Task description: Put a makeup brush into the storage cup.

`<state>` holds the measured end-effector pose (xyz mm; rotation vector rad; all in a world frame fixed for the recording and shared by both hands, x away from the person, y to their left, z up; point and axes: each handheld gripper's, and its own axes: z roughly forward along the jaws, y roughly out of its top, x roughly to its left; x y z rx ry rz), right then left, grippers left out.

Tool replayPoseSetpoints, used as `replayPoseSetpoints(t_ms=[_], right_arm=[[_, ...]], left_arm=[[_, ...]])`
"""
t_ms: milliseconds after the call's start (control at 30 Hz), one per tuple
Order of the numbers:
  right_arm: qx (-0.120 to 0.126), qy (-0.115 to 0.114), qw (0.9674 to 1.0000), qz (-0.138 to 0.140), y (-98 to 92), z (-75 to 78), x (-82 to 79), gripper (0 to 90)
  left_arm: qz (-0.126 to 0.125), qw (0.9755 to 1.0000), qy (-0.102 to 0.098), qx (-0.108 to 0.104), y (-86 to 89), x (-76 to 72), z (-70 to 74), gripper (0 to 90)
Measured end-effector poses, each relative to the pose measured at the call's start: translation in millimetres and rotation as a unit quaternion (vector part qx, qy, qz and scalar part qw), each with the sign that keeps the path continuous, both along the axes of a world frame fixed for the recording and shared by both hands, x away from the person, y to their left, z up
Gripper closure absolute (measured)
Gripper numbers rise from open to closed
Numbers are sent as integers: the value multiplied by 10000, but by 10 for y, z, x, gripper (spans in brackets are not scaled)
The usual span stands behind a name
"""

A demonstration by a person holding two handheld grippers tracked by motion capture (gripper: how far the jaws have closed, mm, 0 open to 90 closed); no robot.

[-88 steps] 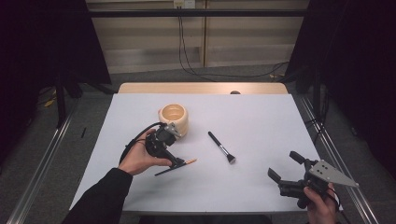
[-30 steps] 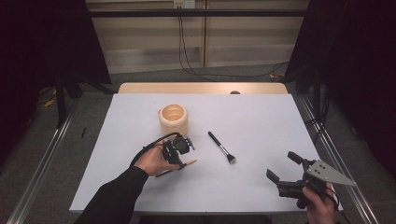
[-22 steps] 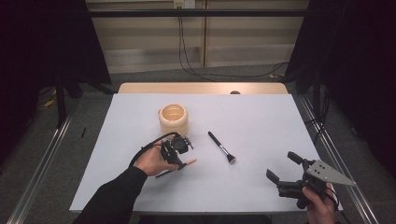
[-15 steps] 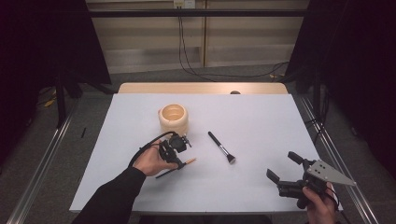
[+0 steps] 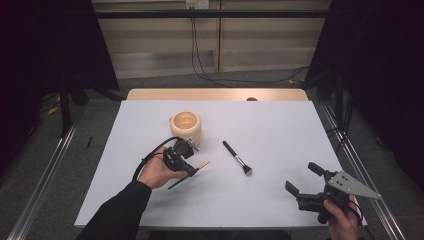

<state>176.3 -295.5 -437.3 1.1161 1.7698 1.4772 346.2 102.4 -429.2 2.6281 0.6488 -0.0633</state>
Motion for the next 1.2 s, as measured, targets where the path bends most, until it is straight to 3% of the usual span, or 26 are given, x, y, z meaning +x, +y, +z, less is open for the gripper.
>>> replayPoseSetpoints(t_ms=[33, 200, 400, 600, 767, 933, 1067, 1200], right_arm=[[5, 4, 10000, -4, 1, 0, -1, 0], [12, 12, 10000, -12, 0, 1, -4, 0], [8, 13, 10000, 12, -2, 1, -5, 0], [6, 12, 10000, 12, -1, 1, -5, 0], [6, 11, 10000, 15, -1, 1, -6, 0], [8, 15, 10000, 20, -1, 1, -6, 0], [6, 13, 10000, -2, -1, -1, -3, 0], [0, -4, 10000, -10, 0, -2, -1, 0]], left_arm=[[-18, 10000, -24, 6, 17, 9, 17, 834], [80, 9993, -97, -359, 55, -5, 76, 834], [239, 9967, -235, -735, 98, -19, 139, 834], [344, 9929, -394, -1064, 143, -67, 211, 834], [444, 9880, -597, -1356, 198, -98, 252, 834], [527, 9856, -582, -1497, 245, -115, 249, 834], [612, 9812, -735, -1678, 274, -142, 264, 834], [612, 9727, -1021, -1990, 275, -200, 311, 834]])
